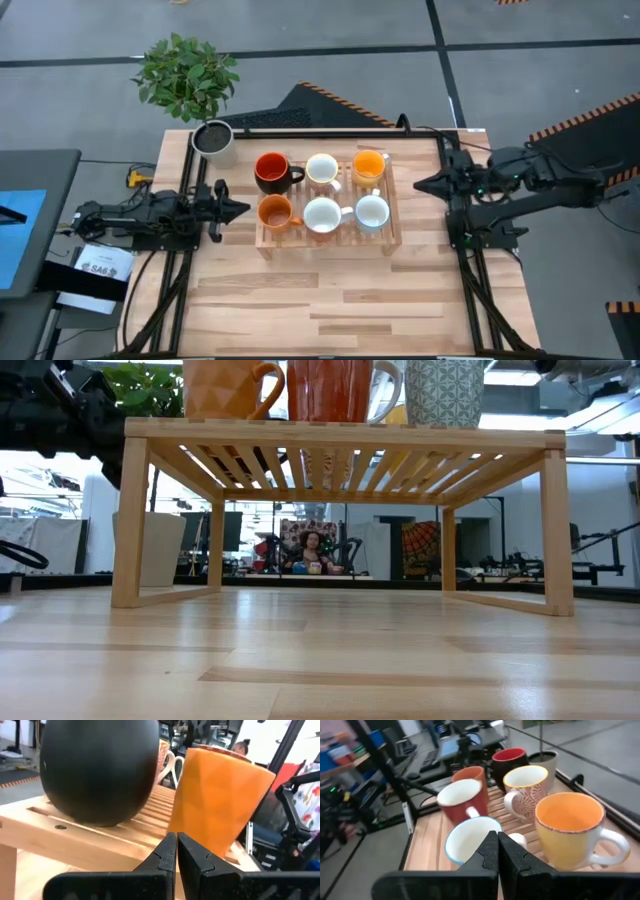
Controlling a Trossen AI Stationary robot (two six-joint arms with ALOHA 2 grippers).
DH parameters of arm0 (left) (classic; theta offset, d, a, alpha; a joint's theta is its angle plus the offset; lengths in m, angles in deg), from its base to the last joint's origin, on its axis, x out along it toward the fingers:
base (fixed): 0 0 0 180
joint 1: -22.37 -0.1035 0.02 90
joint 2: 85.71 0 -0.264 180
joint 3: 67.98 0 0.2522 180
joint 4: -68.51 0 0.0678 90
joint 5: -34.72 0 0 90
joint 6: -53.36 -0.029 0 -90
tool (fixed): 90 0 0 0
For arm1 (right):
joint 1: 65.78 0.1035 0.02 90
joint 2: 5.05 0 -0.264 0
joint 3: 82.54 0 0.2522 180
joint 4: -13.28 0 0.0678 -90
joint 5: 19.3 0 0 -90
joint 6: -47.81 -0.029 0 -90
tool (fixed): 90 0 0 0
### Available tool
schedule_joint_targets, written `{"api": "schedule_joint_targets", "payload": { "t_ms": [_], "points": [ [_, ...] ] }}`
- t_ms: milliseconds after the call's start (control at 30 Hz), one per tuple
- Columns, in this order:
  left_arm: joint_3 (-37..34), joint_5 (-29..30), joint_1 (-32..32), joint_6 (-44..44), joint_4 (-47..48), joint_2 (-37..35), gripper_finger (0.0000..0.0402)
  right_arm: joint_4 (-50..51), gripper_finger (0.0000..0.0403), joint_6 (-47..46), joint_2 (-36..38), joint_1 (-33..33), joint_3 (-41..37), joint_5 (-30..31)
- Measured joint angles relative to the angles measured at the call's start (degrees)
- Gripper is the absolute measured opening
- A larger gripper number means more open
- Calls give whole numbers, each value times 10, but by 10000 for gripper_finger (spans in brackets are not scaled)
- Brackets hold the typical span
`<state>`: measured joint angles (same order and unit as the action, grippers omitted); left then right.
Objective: Place coffee mugs
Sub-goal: Return to Home Position
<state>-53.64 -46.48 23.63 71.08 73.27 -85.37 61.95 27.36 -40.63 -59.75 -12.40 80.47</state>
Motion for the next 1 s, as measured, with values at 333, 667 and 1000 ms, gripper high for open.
{"api": "schedule_joint_targets", "payload": {
  "t_ms": [333,667,1000],
  "points": [
    [2,20,0,2,68,2,0,60,19,59,77,0,0,-54],
    [3,24,0,-20,70,5,0,-87,19,69,180,0,-147,-88],
    [4,25,0,-21,72,5,0,-145,20,81,333,-12,-289,-84]
  ]
}}
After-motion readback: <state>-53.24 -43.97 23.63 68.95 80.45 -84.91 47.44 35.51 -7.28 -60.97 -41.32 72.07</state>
